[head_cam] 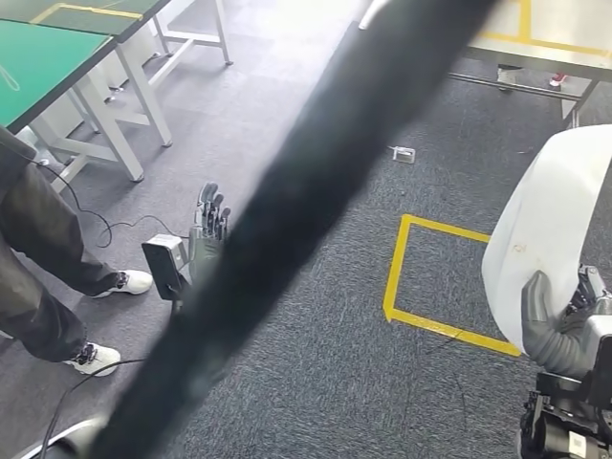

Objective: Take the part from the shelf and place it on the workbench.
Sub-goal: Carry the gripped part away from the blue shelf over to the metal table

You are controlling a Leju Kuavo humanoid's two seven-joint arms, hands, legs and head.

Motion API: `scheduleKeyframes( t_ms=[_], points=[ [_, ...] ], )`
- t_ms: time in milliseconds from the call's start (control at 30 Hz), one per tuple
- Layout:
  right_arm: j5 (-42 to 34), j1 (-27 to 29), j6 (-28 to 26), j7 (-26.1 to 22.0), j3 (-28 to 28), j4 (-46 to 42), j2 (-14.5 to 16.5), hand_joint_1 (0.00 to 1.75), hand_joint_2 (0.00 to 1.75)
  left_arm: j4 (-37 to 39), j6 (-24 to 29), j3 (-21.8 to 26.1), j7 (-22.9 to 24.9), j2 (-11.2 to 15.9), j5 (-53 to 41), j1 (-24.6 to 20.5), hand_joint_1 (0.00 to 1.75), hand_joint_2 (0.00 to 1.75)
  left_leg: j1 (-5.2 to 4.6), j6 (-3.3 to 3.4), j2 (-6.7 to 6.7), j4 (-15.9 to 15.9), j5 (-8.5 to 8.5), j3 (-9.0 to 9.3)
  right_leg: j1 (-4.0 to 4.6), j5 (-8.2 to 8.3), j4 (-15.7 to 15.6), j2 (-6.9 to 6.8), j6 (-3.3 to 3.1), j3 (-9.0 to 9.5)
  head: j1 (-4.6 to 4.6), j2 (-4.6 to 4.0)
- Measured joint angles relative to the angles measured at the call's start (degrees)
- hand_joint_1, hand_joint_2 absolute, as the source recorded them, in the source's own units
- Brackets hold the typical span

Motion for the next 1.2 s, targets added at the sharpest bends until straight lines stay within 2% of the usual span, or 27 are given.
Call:
scheduleKeyframes(
  t_ms=[33, 100, 133, 167, 200, 233, 267, 300, 333, 367, 433, 500, 667, 867, 967, 1033, 1067, 1133, 1167, 1200],
  points=[
    [0.0, 0.1, 0.0, 0.0, -0.2, -0.2, -0.1, 1.75, 1.75, 0.0, 0.0, -0.1, 0.0, -0.1, -0.1, -0.1, 0.00, 1.75, 0.34, 0.08, 0.09, -0.4, -0.06, 0.43, -0.06, -1.34, 2.2, -0.30, 0.44, -0.99, 0.04, 0.01],
    [0.1, 0.2, 0.0, 0.0, -0.5, -0.3, -0.1, 1.75, 1.75, 0.0, 0.0, -0.4, -0.1, -0.3, -0.1, -0.1, 0.00, 1.75, 0.73, 0.08, 0.19, -0.6, -0.44, 0.96, -0.76, -4.83, 10.1, -0.88, 1.37, -5.04, 0.18, 0.02],
    [0.1, 0.4, 0.0, 0.0, -0.5, -0.3, -0.2, 1.75, 1.75, 0.0, 0.0, -0.5, -0.1, -0.3, -0.2, -0.1, 0.00, 1.75, 0.94, -0.06, 0.20, -0.5, -0.67, 1.11, -1.22, -5.99, 14.0, -1.04, 1.82, -7.31, 0.17, 0.03],
    [0.1, 0.5, 0.0, 0.0, -0.6, -0.3, -0.2, 1.75, 1.75, 0.0, 0.0, -0.6, -0.1, -0.4, -0.2, -0.1, 0.00, 1.75, 1.18, -0.29, 0.20, -0.5, -0.92, 1.26, -1.67, -6.08, 16.1, -1.15, 2.26, -8.88, 0.17, 0.03],
    [0.1, 0.6, 0.0, 0.0, -0.7, -0.3, -0.2, 1.75, 1.75, 0.0, 0.0, -0.7, -0.1, -0.4, -0.2, -0.1, 0.00, 1.75, 1.47, -0.58, 0.20, -0.3, -1.20, 1.46, -2.08, -4.93, 16.0, -1.24, 2.71, -9.35, 0.16, 0.03],
    [0.1, 0.6, 0.0, 0.0, -0.8, -0.3, -0.2, 1.75, 1.75, 0.0, 0.0, -0.7, -0.1, -0.4, -0.2, -0.1, 0.00, 1.75, 1.81, -0.93, 0.19, -0.1, -1.55, 1.71, -2.49, -2.57, 13.2, -1.33, 3.20, -8.51, 0.17, 0.03],
    [0.1, 0.6, 0.0, 0.0, -0.9, -0.4, -0.2, 1.75, 1.75, 0.0, 0.1, -0.7, -0.1, -0.4, -0.2, -0.1, 0.00, 1.75, 2.12, -1.34, 0.17, 0.2, -1.96, 1.98, -2.93, 0.25, 8.7, -1.41, 3.76, -6.84, 0.19, 0.03],
    [0.1, 0.6, 0.0, 0.0, -1.0, -0.4, -0.2, 1.75, 1.75, 0.0, 0.1, -0.7, 0.0, -0.5, -0.2, -0.1, 0.00, 1.75, 2.26, -1.79, 0.11, 0.5, -2.37, 2.14, -3.14, 2.24, 4.5, -1.39, 4.30, -5.13, 0.30, 0.03],
    [0.1, 0.6, 0.0, 0.0, -1.0, -0.4, -0.2, 1.75, 1.75, 0.0, 0.1, -0.7, 0.0, -0.5, -0.2, -0.1, 0.00, 1.75, 2.31, -2.22, 0.05, 0.9, -2.66, 2.15, -3.26, 3.49, 1.3, -1.34, 4.37, -3.68, 0.43, 0.03],
    [0.1, 0.7, 0.0, 0.0, -1.0, -0.5, -0.2, 1.75, 1.75, 0.0, 0.2, -0.7, 0.0, -0.5, -0.2, -0.1, 0.00, 1.75, 2.20, -2.48, -0.01, 1.3, -2.90, 2.06, -3.35, 3.84, -0.4, -1.26, 4.28, -2.94, 0.49, 0.04],
    [0.1, 0.8, 0.0, 0.0, -1.0, -0.7, -0.2, 1.75, 1.75, 0.0, 0.3, -0.7, 0.0, -0.5, -0.2, -0.1, 0.00, 1.75, 1.97, -2.13, -0.09, 1.6, -2.80, 1.84, -3.38, 3.65, -0.7, -1.09, 3.62, -2.63, 0.40, 0.05],
    [0.1, 0.8, 0.0, 0.0, -1.1, -0.8, -0.2, 1.75, 1.75, 0.0, 0.4, -0.7, 0.0, -0.5, -0.2, -0.2, 0.00, 1.75, 1.88, -1.46, -0.06, 1.3, -2.54, 2.03, -3.43, 3.71, -0.7, -0.89, 3.56, -2.65, 0.22, 0.05],
    [0.7, 0.9, 0.4, 0.0, -1.2, -0.9, -0.2, 1.75, 1.75, 0.0, 0.6, -0.7, 0.6, -0.5, -0.4, -0.2, 0.00, 1.75, 1.91, -1.36, 0.08, 0.7, -2.57, 2.58, -3.41, 3.56, -0.7, -0.61, 2.90, -2.60, 0.11, 0.05],
    [1.4, 1.3, 1.0, 0.2, -1.2, -1.4, -0.2, 1.75, 1.75, 0.0, 0.6, -0.7, 1.0, -0.5, -0.7, -0.3, 0.00, 1.75, 1.77, -1.06, 0.14, 1.0, -3.03, 2.29, -3.42, 3.41, -0.8, -0.59, 3.05, -2.55, 0.04, 0.05],
    [1.6, 1.4, 1.2, 0.2, -1.4, -1.9, -0.2, 1.75, 1.75, -0.1, 0.6, -0.7, 1.0, -0.5, -0.8, -0.4, 0.00, 1.75, 1.97, -1.28, 0.26, -0.6, -3.04, 3.15, -3.28, 3.19, -1.6, -0.68, 3.40, -2.15, 0.08, 0.05],
    [1.7, 1.3, 1.2, 0.2, -1.6, -2.1, -0.2, 1.75, 1.75, -0.1, 0.7, -0.8, 1.0, -0.6, -0.8, -0.4, 0.00, 1.75, 2.33, -1.45, 0.39, -2.0, -2.76, 4.28, -3.23, 1.92, 0.6, -1.04, 3.56, -2.98, 0.27, 0.05],
    [1.8, 1.4, 1.3, 0.2, -1.7, -2.1, -0.2, 1.75, 1.75, -0.1, 0.8, -0.8, 1.0, -0.6, -0.9, -0.4, 0.00, 1.75, 2.40, -1.46, 0.44, -2.3, -2.73, 4.66, -3.26, 0.54, 3.5, -1.20, 3.65, -4.34, 0.38, 0.05],
    [1.9, 1.5, 1.6, 0.2, -1.9, -2.2, -0.2, 1.75, 1.75, -0.1, 1.0, -0.8, 1.1, -0.6, -1.0, -0.3, 0.00, 1.75, 2.31, -1.36, 0.48, -2.4, -2.97, 5.14, -3.15, -2.72, 11.9, -1.34, 3.98, -8.57, 0.47, 0.05],
    [1.9, 1.6, 1.7, 0.2, -1.9, -2.2, -0.2, 1.75, 1.75, -0.1, 1.0, -0.9, 1.1, -0.6, -1.0, -0.2, 0.00, 1.75, 2.30, -1.36, 0.46, -2.3, -3.21, 5.32, -3.12, -3.31, 14.9, -1.35, 4.16, -10.39, 0.49, 0.05],
    [2.0, 1.7, 1.9, 0.2, -2.0, -2.2, -0.2, 1.75, 1.75, -0.1, 1.1, -0.9, 1.2, -0.7, -1.1, -0.1, 0.00, 1.75, 2.33, -1.41, 0.43, -2.1, -3.53, 5.56, -3.14, -2.69, 15.7, -1.38, 4.31, -11.22, 0.48, 0.05]
  ],
)
